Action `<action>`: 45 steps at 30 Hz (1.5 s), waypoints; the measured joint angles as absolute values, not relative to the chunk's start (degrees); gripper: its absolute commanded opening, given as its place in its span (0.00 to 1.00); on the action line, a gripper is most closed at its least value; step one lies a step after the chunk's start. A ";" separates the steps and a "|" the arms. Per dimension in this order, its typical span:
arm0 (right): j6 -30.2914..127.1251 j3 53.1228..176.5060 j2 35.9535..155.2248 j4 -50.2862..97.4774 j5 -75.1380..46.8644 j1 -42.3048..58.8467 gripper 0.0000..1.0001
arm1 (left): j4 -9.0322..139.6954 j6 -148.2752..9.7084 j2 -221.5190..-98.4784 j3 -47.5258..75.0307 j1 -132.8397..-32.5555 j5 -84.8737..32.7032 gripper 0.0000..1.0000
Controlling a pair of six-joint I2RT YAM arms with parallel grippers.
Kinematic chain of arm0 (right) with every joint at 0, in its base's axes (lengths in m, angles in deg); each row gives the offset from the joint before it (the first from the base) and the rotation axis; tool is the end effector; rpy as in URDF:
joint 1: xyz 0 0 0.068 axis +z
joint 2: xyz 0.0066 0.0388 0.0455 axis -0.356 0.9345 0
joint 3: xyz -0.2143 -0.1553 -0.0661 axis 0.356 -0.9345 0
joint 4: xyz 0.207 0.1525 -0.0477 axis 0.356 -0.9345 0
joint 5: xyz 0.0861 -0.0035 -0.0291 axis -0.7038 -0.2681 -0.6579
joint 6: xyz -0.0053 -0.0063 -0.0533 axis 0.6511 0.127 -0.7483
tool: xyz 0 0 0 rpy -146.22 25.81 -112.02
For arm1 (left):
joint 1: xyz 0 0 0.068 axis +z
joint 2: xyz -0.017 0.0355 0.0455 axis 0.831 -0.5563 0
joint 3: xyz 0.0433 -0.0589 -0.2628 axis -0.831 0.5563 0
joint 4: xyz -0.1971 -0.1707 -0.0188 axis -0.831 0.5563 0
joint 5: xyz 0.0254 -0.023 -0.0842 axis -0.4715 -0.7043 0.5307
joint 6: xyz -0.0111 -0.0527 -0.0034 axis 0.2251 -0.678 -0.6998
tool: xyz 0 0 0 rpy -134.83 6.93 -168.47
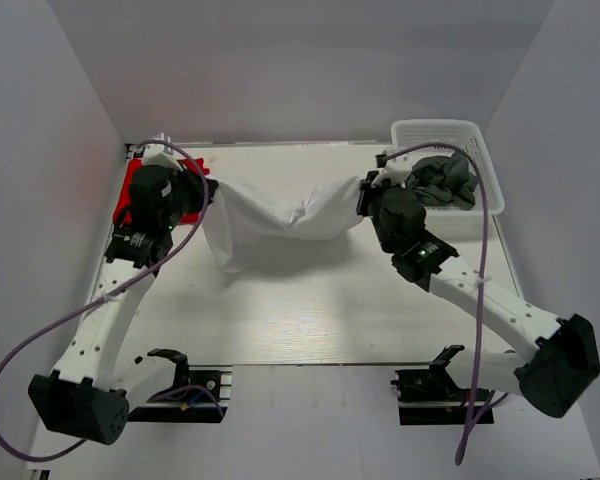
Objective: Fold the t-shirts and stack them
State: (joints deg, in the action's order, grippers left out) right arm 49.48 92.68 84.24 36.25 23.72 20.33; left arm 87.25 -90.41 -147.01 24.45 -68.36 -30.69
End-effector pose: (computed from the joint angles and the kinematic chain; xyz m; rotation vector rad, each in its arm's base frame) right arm 0.2264 0.1743 0.3427 -0.0733 1.6367 0.2231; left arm 0.2401 -0.0540 0.3645 -0.3097 1.9526 -0.5789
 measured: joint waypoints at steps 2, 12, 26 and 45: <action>46.71 93.18 81.31 37.86 27.42 20.01 0.00 | 87.86 -89.36 -143.99 22.15 -68.38 -33.51 0.00; 33.31 99.91 67.13 40.00 32.44 19.66 0.00 | 90.20 -86.17 -129.43 13.50 -68.34 -46.53 0.00; 30.18 107.23 55.89 35.37 26.98 19.77 0.00 | 90.83 -82.74 -123.29 8.89 -67.92 -29.20 0.00; 43.49 127.27 125.75 20.57 22.06 1.38 0.90 | 97.87 -78.83 -204.40 -12.62 -66.68 -35.08 1.00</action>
State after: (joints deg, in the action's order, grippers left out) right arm 43.49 127.27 125.75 20.57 22.06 1.38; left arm 97.87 -78.83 -204.40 -12.62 -66.68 -35.08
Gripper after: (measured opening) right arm 0.743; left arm 0.992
